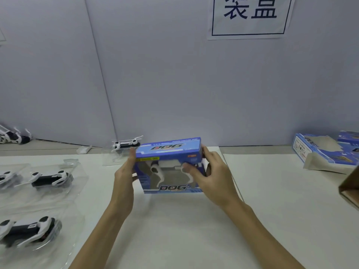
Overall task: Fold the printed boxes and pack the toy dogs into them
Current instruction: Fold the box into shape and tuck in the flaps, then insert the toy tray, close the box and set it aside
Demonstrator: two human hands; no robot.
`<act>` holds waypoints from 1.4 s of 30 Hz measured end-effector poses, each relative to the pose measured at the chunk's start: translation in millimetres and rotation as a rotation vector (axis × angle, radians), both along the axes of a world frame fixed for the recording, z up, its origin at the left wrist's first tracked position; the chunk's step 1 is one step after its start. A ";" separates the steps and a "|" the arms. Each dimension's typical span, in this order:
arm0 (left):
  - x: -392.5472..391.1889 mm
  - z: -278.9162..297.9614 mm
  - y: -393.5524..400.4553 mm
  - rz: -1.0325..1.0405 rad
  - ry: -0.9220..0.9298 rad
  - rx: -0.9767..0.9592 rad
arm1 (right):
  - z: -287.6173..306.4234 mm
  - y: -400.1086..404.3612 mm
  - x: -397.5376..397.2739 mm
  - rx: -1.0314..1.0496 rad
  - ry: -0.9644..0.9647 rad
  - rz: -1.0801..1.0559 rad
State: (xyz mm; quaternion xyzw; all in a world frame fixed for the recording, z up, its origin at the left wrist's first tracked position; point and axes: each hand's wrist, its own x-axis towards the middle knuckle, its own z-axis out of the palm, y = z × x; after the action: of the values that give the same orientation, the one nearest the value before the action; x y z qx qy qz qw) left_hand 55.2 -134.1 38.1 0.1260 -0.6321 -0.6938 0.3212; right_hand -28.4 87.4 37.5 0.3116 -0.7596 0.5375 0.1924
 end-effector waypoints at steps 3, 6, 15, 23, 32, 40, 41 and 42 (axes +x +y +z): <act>-0.7 -3.9 12.9 -0.225 -0.013 -0.101 | 1.8 2.5 -5.1 -0.130 -0.232 -0.007; -4.7 -11.8 24.3 -0.287 -0.018 -0.116 | 1.4 5.6 -9.4 -0.145 -0.371 0.010; -3.4 -14.1 -3.9 -0.337 -0.035 0.041 | -5.3 3.9 -9.9 0.243 -0.562 0.113; -10.6 -21.1 -5.7 -0.444 -0.150 0.057 | 15.6 49.2 -25.7 0.150 -0.672 0.269; -20.0 -37.0 -14.8 -0.232 -0.142 0.168 | 55.3 90.8 -40.5 -0.891 -0.532 0.064; -38.3 -52.9 -14.5 -0.231 -0.240 0.015 | 56.9 138.6 -57.4 -1.152 -0.361 -0.129; -39.3 -54.4 -16.0 -0.224 -0.246 0.007 | 49.9 138.3 -62.4 -1.059 -0.401 -0.208; -40.6 -55.0 -16.7 -0.218 -0.251 0.000 | 41.7 137.2 -68.4 -0.986 -0.440 -0.287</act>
State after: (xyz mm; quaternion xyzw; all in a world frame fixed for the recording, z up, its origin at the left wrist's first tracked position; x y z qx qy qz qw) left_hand 14.7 -150.9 -17.0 0.1422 -0.6772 -0.7034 0.1625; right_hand -96.9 224.6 79.2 -0.0412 -0.4752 0.8500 0.2235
